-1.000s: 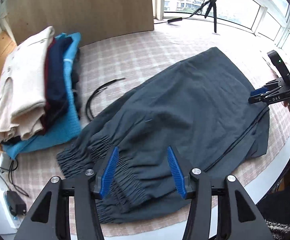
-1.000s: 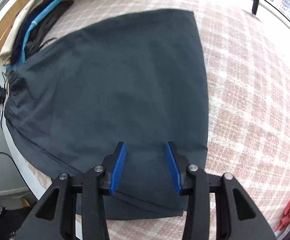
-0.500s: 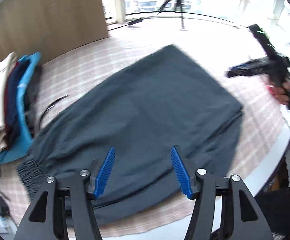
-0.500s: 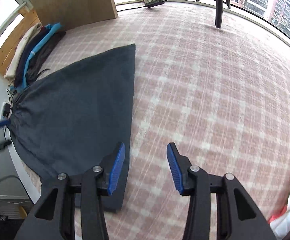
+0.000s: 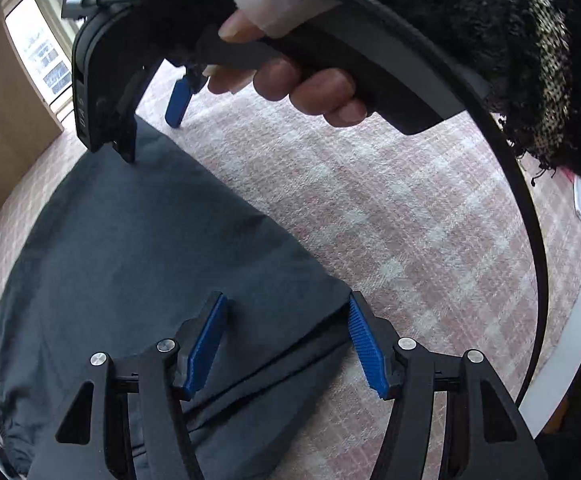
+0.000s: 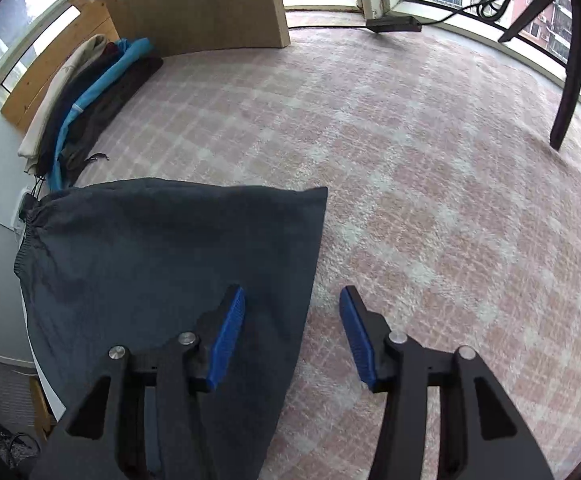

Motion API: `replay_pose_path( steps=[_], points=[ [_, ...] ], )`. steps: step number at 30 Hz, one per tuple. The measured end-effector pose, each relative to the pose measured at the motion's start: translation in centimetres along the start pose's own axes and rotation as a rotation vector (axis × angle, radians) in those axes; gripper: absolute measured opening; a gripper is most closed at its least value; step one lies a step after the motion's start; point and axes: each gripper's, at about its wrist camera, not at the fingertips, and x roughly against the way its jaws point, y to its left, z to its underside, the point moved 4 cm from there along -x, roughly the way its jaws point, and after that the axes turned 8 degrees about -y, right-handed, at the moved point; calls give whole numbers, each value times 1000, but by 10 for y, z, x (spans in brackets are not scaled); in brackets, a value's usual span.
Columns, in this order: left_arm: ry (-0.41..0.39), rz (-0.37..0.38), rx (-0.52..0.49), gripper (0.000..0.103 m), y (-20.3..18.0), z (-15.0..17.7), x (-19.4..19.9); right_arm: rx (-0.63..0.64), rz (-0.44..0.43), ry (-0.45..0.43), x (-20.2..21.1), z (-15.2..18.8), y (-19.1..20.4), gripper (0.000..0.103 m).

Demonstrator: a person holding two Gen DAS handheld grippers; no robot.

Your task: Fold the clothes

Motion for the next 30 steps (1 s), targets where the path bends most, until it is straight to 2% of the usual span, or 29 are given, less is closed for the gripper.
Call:
replay_pose_path(
  steps=[3,4,5,6,7,8,11,14,18,20,24,26,30],
  points=[
    [-20,15,63,57,8,3,-1,12,-32,-15,-7,-4,9,53],
    [-44,20,76,47,10,4,1,20,-41,-20,-10,-5,12,53],
    [-59,28,85,38,12,4,3,29,-35,-20,-10,-5,15,47],
    [-75,36,94,22,14,4,5,37,-28,-18,-11,-5,17,41],
    [-77,61,118,11,17,4,9,46,-21,-17,-12,-6,20,24],
    [-79,87,142,9,20,4,12,22,-39,0,-12,-6,18,11],
    [-99,165,217,6,36,5,27,-114,-107,15,-8,-11,11,7],
    [-176,216,294,6,61,7,64,-223,-164,-20,14,-20,12,6],
    [-297,283,411,6,107,28,127,-324,-257,-112,53,-42,39,6],
    [-346,274,469,6,134,47,155,-324,-268,-144,67,-54,64,6],
    [-419,210,579,6,189,99,205,-243,-313,-172,75,-83,146,6],
    [-431,163,652,6,219,132,220,-181,-334,-178,71,-96,196,6],
    [-439,77,804,6,274,201,239,-44,-377,-157,35,-118,301,5]
  ],
)
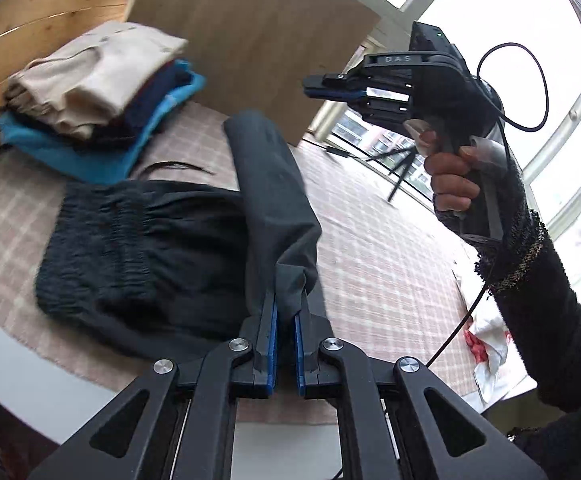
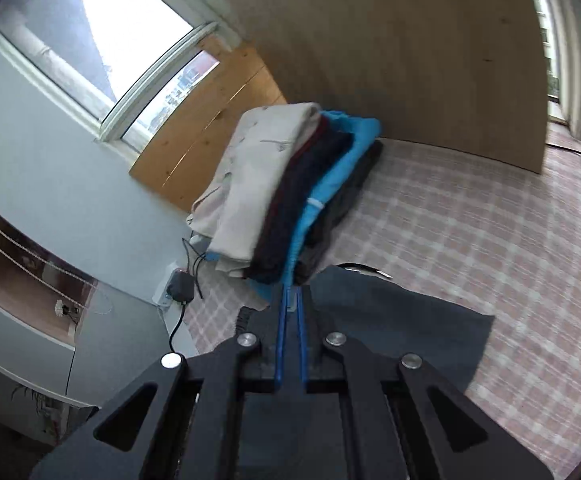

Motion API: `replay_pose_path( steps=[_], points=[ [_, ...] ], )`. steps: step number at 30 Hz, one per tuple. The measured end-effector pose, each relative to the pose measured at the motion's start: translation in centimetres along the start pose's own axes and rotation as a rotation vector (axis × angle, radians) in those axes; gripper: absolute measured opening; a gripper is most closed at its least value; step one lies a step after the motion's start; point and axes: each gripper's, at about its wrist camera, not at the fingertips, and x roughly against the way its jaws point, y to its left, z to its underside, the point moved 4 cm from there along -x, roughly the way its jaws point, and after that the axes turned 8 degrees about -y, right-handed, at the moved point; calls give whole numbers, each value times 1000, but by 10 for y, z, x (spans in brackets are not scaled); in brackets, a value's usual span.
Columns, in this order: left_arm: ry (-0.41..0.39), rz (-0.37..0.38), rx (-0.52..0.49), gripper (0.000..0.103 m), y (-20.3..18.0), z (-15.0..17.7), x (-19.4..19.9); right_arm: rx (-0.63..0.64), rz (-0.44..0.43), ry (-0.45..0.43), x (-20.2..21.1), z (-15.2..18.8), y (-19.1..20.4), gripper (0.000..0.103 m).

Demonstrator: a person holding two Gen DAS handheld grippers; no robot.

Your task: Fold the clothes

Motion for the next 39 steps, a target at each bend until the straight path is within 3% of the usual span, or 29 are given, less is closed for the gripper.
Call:
replay_pose_path(
  steps=[4,6,11,13,15,18,20,21,23,24,25,27,33,34,35,36,37,39],
  points=[
    [-5,-88,89,5,65,18,19,85,-3,108,-88,15,54,5],
    [21,-91,118,5,89,29,17,93,6,173,-117,24,64,5],
    [104,-48,191,6,123,35,11,132,136,224,-111,47,44,10],
    [92,-43,170,23,126,26,18,92,177,242,-98,54,26,23],
    [87,-33,156,41,128,15,11,49,209,248,-90,54,11,27],
    [135,-5,154,46,121,7,-12,18,251,251,-98,46,11,34],
    [175,6,111,57,111,11,-29,48,278,267,-114,41,26,46],
    [199,-7,81,60,108,16,-37,63,291,275,-123,38,33,46],
    [240,-26,46,57,104,25,-51,103,338,303,-143,37,47,51],
    [245,-12,66,47,105,28,-54,129,372,323,-155,39,53,52],
    [249,3,85,28,105,31,-58,125,402,355,-167,43,52,52],
    [233,20,92,14,103,33,-58,113,461,420,-190,50,51,52],
    [169,96,-3,6,79,31,-43,65,594,520,-223,66,25,52],
    [161,106,-29,6,74,31,-40,40,588,513,-223,67,21,47],
    [161,114,-42,6,71,30,-40,27,583,509,-221,67,17,27],
    [162,121,-54,6,69,30,-39,16,577,506,-219,68,14,16],
    [162,129,-66,6,67,29,-39,-3,557,498,-216,68,11,8],
    [158,140,-78,5,67,27,-36,-26,520,454,-205,63,16,5]
  ],
)
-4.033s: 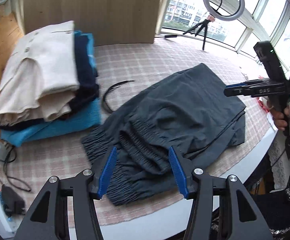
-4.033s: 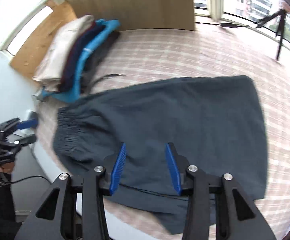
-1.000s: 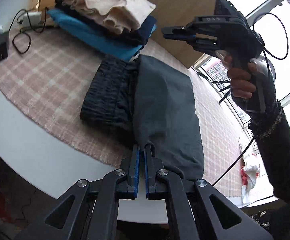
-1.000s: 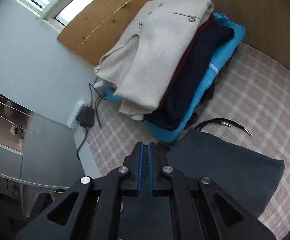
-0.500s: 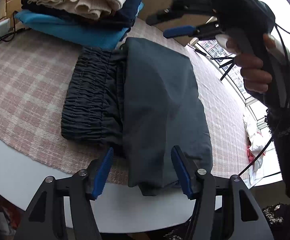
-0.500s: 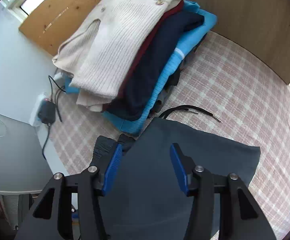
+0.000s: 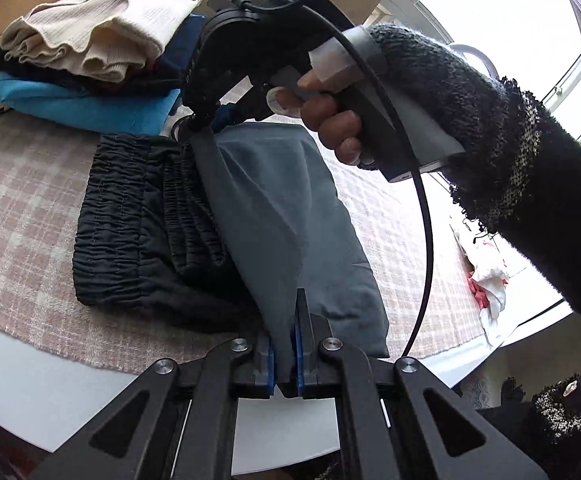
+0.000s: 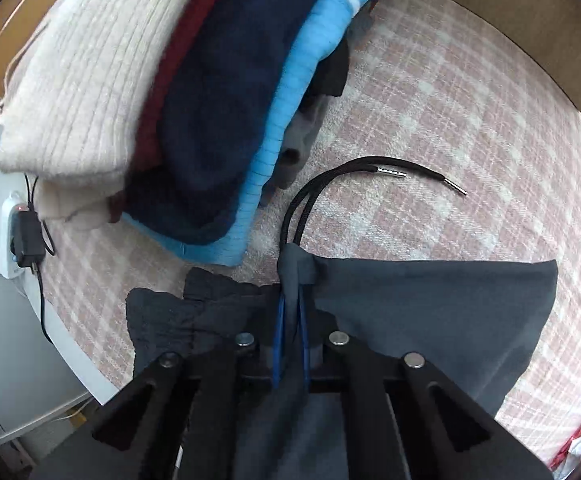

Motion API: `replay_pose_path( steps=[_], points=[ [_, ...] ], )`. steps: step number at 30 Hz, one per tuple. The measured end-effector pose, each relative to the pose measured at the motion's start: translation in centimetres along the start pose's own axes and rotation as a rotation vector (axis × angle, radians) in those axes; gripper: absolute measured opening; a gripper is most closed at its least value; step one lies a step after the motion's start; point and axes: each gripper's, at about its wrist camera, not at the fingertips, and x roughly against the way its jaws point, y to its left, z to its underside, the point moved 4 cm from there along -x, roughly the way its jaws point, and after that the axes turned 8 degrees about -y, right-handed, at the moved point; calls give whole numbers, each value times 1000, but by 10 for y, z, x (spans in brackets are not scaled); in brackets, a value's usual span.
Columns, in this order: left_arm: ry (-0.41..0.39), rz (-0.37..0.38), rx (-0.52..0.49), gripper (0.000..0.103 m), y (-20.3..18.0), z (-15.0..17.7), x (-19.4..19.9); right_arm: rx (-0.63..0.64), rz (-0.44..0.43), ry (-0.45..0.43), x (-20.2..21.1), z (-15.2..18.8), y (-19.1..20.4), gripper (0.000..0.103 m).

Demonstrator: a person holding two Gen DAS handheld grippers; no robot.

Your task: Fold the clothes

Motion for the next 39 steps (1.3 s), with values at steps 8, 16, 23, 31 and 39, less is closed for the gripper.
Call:
replay_pose_path(
  steps=[8,16,23,31,39],
  points=[
    [-36,-51,-15,5,24,12,42,5,-190,-131,39,3,37,4],
    [113,-198,15,14,80,28,46,116,-306,-105,43,21,66,17],
    [15,-228,-88,21,82,-43,55,-87,-251,-397,120,86,-64,59],
    [121,-175,-208,24,78,-89,-57,-160,-268,-385,52,119,-99,59],
    [111,-268,-249,24,85,-113,-49,-261,-216,-358,68,166,-157,55]
  ],
)
